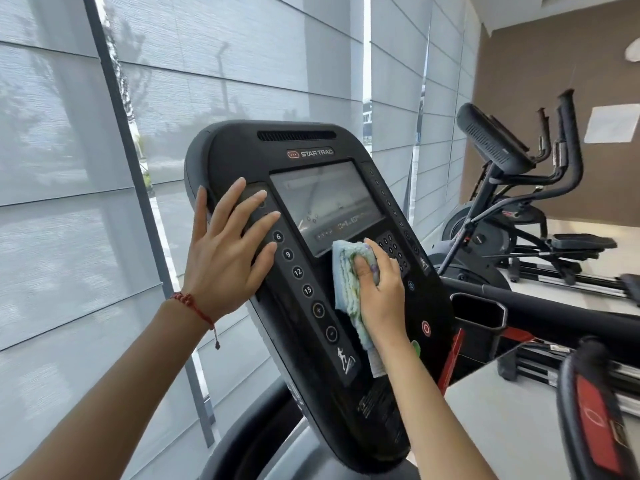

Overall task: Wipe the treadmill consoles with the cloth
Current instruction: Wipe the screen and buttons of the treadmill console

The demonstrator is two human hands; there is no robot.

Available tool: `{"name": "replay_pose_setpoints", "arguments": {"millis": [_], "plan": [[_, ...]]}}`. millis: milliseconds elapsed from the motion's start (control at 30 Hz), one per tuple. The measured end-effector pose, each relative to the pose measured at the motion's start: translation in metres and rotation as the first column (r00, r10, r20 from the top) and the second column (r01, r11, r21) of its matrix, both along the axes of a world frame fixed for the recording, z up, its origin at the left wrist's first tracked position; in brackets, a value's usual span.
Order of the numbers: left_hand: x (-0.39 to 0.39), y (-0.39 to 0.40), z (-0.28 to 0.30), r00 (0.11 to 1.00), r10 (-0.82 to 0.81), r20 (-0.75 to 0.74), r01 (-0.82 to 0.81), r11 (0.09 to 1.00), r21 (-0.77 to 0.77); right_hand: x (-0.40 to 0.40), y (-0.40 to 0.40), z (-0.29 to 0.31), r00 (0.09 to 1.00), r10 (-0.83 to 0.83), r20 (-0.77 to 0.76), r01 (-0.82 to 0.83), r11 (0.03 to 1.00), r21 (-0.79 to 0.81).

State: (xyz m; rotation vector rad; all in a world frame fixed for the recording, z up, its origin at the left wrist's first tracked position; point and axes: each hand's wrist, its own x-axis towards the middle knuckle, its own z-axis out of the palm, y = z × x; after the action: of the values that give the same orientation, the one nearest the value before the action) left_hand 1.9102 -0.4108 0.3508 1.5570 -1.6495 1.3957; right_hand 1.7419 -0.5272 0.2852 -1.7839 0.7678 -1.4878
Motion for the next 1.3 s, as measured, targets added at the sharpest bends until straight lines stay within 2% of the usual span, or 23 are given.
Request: {"name": "replay_pose_setpoints", "arguments": {"millis": [100,267,333,467,733,867,1000,1100,1200,1300], "plan": [[-0.002,-0.001,0.0,1.0,0.007,-0.016,-0.008,1.0,-0.009,-0.001,-0.009,-0.004,0.999,0.041,-0.013,-0.04,0.999,0.009],[-0.005,-0.002,-0.001,0.999,0.001,-0.045,-0.002,1.0,-0.017,0.002,0.027,-0.027,0.992,0.124,-0.031,-0.128,0.962,-0.241],[-0.005,-0.002,-0.002,0.999,0.007,-0.048,-0.007,1.0,-0.012,0.002,0.024,-0.029,0.986,0.16,-0.039,-0.164,0.95,-0.264],[-0.005,-0.002,-0.002,0.998,0.013,-0.056,-0.013,1.0,0.001,-0.002,-0.023,-0.011,0.989,0.138,-0.06,-0.147,0.974,-0.17],[-0.006,-0.003,-0.002,0.998,0.014,-0.056,-0.015,1.0,-0.01,-0.003,-0.124,0.006,0.999,-0.041,-0.026,0.042,0.999,0.021],[-0.007,-0.004,-0.002,0.998,0.016,-0.06,-0.017,1.0,-0.012,0.0,-0.085,0.005,1.0,0.018,-0.009,-0.018,1.0,-0.017],[-0.007,-0.005,-0.002,0.998,0.009,-0.058,-0.01,1.0,-0.02,0.005,0.006,-0.017,0.987,0.152,-0.053,-0.161,0.938,-0.307],[-0.007,-0.004,-0.002,0.999,0.023,-0.048,-0.024,1.0,-0.016,0.004,0.042,-0.034,0.98,0.181,-0.078,-0.197,0.883,-0.426],[-0.007,-0.002,-0.002,0.998,0.045,-0.037,-0.045,0.999,0.006,0.001,0.036,-0.037,0.976,0.208,-0.062,-0.214,0.877,-0.43],[-0.011,0.003,-0.003,0.996,0.068,-0.053,-0.068,0.998,0.014,-0.005,0.004,-0.034,0.982,0.188,-0.02,-0.185,0.931,-0.315]]}}
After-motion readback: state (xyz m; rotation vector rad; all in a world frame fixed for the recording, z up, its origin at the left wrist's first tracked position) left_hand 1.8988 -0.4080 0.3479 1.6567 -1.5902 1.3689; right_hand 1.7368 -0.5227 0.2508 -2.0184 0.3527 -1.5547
